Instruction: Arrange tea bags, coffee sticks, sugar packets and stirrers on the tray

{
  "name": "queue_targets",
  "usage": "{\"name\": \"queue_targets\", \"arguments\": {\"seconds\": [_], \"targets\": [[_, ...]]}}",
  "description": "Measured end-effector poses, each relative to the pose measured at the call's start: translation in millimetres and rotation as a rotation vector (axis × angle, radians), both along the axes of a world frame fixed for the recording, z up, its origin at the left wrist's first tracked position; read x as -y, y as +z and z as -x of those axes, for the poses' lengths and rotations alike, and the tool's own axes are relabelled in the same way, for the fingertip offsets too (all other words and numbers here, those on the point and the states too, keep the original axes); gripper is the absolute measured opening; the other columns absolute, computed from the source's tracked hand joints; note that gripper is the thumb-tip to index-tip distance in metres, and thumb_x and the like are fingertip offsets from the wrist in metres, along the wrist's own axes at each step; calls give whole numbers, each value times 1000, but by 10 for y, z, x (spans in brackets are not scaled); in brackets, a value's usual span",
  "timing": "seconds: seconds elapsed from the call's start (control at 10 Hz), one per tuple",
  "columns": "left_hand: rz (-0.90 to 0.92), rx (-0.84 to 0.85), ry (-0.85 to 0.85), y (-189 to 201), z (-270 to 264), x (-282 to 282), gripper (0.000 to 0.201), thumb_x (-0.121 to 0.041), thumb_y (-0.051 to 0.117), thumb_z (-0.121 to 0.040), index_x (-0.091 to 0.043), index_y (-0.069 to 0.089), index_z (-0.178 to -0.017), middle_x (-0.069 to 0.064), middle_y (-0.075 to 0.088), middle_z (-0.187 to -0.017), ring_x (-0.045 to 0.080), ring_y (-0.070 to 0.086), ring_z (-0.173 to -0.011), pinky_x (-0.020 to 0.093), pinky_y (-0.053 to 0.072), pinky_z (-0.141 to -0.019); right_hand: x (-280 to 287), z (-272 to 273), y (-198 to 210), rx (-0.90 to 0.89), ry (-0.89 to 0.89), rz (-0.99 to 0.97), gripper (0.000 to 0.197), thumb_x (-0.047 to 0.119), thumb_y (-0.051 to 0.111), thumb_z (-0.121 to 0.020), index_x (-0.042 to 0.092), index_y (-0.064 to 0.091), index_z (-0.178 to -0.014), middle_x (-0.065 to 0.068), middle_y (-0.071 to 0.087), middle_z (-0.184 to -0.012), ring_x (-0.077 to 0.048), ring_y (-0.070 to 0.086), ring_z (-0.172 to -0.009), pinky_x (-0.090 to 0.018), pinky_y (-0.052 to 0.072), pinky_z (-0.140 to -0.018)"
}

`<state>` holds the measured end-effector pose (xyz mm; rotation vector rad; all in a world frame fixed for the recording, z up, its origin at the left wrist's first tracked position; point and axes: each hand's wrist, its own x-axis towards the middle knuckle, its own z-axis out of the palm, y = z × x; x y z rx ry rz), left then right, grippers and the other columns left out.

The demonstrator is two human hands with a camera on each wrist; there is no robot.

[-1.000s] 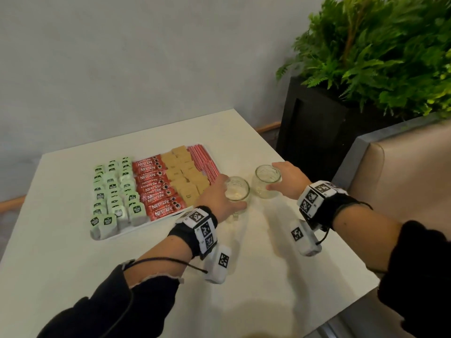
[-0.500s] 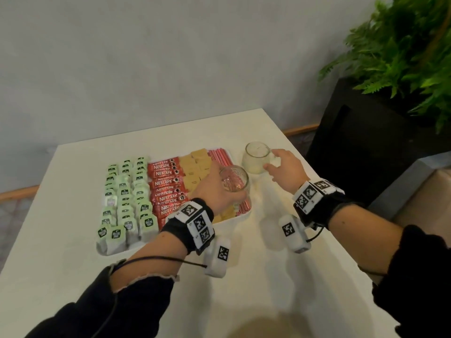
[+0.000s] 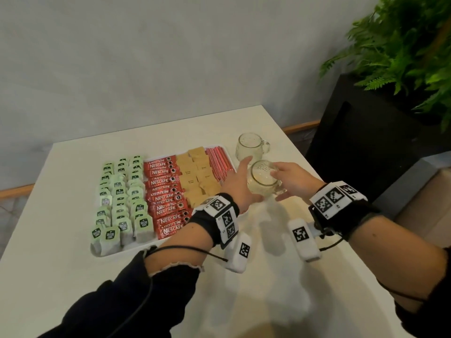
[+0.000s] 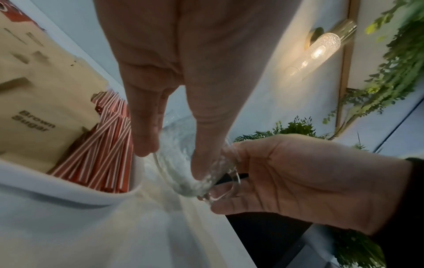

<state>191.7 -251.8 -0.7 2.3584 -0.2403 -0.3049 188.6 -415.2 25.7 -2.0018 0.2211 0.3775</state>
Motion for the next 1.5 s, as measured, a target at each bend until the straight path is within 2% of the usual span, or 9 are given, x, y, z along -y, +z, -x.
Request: {"name": "queue_targets", "arguments": {"seconds": [0.2, 0.3, 0.5, 0.6, 0.7, 0.8, 1.0, 1.3, 1.5], "targets": [[-124, -32, -75, 106, -103, 76, 83, -48, 79, -73, -23, 40, -141, 3, 65, -112, 21, 61, -102, 30, 48, -78, 122, -204, -75, 136, 53, 367, 32, 14, 45, -97, 13, 66, -121, -10, 68, -113, -30, 66, -94, -44, 59, -76], [-131, -28, -60, 76, -172, 111, 82, -49, 79, -72, -24, 40, -139, 1, 63, -103, 21, 62, -100, 34, 52, -81, 137, -278, -125, 174, 54, 419, 31, 17, 46, -98, 15, 67, -120, -9, 69, -116, -30, 64, -101, -48, 55, -87], [-209, -78, -95, 138, -405, 30, 92, -31, 78, -77, -24, 20, -147, 5, 62, -104, 22, 64, -92, 37, 56, -80, 173, -385, -186, 240, 39, 323, 28, 20, 49, -98, 17, 70, -116, -3, 71, -109, -23, 64, -100, -45, 54, -90], [-245, 3, -78, 241, -631, 7, 86, -25, 72, -83, -24, 14, -147, 1, 59, -81, 18, 62, -67, 31, 53, -57, 188, -403, -228, 252, 24, 291, 26, 26, 53, -96, 20, 70, -114, 2, 71, -109, -19, 64, -102, -45, 53, -92], [-291, 44, -83, 314, -875, 34, 71, -27, 59, -93, -28, 17, -151, 9, 68, -103, 23, 64, -77, 32, 53, -65, 187, -396, -234, 260, 8, 276, 26, 26, 53, -96, 20, 70, -115, 2, 71, -110, -18, 64, -103, -44, 52, -93], [-325, 27, -60, 326, -1047, 64, 54, -29, 53, -97, -29, 36, -148, 10, 55, -138, 28, 60, -113, 35, 50, -93, 185, -415, -236, 258, -13, 250, 29, 22, 50, -97, 17, 69, -118, 0, 70, -113, -19, 63, -105, -43, 51, -95], [-402, 78, -28, 339, -1181, 84, 25, -33, 58, -96, -27, 69, -118, 0, 65, -125, 22, 62, -109, 28, 48, -81, 179, -462, -257, 247, -13, 241, 28, 20, 50, -98, 16, 70, -118, -1, 71, -112, -20, 64, -103, -41, 52, -94], [-435, 131, -51, 473, -968, -33, 33, -34, 58, -95, -34, 61, -129, -3, 57, -135, 21, 58, -117, 32, 46, -88, 155, -419, -136, 184, 10, 354, 35, 24, 50, -97, 18, 61, -129, -6, 64, -126, -24, 59, -113, -40, 48, -99], [-509, 216, -66, 743, -605, -372, 34, -40, 56, -92, -32, 61, -125, -6, 62, -126, 18, 59, -109, 32, 44, -82, 119, -264, 76, 237, 32, 448, 40, 31, 53, -96, 20, 55, -134, -4, 53, -139, -22, 51, -125, -35, 40, -102]]}}
